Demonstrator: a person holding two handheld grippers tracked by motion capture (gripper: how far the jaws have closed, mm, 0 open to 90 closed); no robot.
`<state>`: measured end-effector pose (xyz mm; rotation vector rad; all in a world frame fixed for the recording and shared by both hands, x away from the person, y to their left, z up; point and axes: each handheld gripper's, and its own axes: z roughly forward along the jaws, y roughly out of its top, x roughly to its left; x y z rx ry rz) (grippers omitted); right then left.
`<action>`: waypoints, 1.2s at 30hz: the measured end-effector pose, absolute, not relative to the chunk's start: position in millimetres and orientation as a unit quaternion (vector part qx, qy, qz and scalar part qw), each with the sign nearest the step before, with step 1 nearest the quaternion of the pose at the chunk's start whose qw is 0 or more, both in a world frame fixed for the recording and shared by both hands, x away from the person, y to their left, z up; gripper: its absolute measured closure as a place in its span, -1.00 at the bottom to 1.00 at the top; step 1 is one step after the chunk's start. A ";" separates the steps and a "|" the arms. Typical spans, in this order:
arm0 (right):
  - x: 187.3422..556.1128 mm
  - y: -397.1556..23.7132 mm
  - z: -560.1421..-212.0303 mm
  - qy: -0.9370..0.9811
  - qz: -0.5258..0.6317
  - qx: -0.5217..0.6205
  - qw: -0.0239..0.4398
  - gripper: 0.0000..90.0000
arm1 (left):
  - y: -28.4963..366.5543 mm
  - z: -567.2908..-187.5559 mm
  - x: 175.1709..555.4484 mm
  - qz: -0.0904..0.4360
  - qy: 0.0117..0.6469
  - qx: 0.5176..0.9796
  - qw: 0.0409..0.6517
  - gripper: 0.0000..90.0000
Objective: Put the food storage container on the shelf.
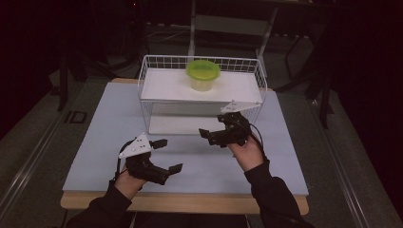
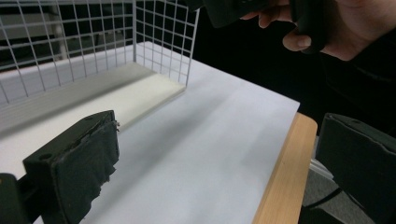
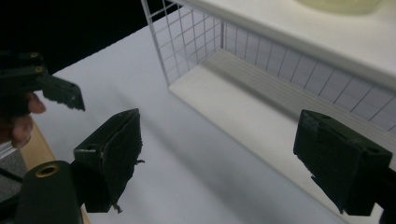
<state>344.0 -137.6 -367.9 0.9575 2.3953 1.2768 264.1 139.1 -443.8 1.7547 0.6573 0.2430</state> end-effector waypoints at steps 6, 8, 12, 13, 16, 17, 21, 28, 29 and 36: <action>332.5 -146.2 -386.6 0.825 0.441 0.328 0.132 -0.67 | 135.7 -453.0 262.3 0.094 0.278 0.763 0.577 -0.99; 329.0 -149.2 -392.4 0.825 0.441 0.327 0.135 -0.67 | 134.6 -456.0 261.5 0.094 0.274 0.767 0.572 -0.99; 321.9 -155.8 -402.9 0.829 0.436 0.323 0.139 -0.67 | 134.6 -460.8 261.5 0.084 0.270 0.770 0.571 -0.99; 320.0 -157.7 -405.3 0.828 0.437 0.323 0.137 -0.67 | 135.2 -464.0 261.6 0.087 0.271 0.773 0.567 -0.99; 314.7 -163.3 -413.8 0.829 0.435 0.326 0.133 -0.67 | 136.8 -469.1 262.9 0.085 0.276 0.773 0.565 -0.99; 313.2 -165.0 -417.1 0.829 0.436 0.325 0.132 -0.67 | 137.6 -470.4 263.4 0.085 0.277 0.774 0.563 -0.99; 307.0 -172.2 -430.4 0.831 0.431 0.327 0.130 -0.67 | 139.3 -474.2 264.0 0.081 0.280 0.775 0.561 -0.99; 300.8 -182.6 -448.4 0.833 0.423 0.334 0.124 -0.67 | 138.5 -478.6 263.8 0.077 0.276 0.780 0.556 -0.99; 298.8 -185.4 -454.3 0.836 0.416 0.335 0.127 -0.67 | 137.8 -481.2 263.8 0.074 0.276 0.782 0.554 -0.99; 295.4 -198.1 -464.2 0.836 0.410 0.338 0.136 -0.67 | 137.3 -486.5 264.1 0.072 0.273 0.788 0.548 -0.99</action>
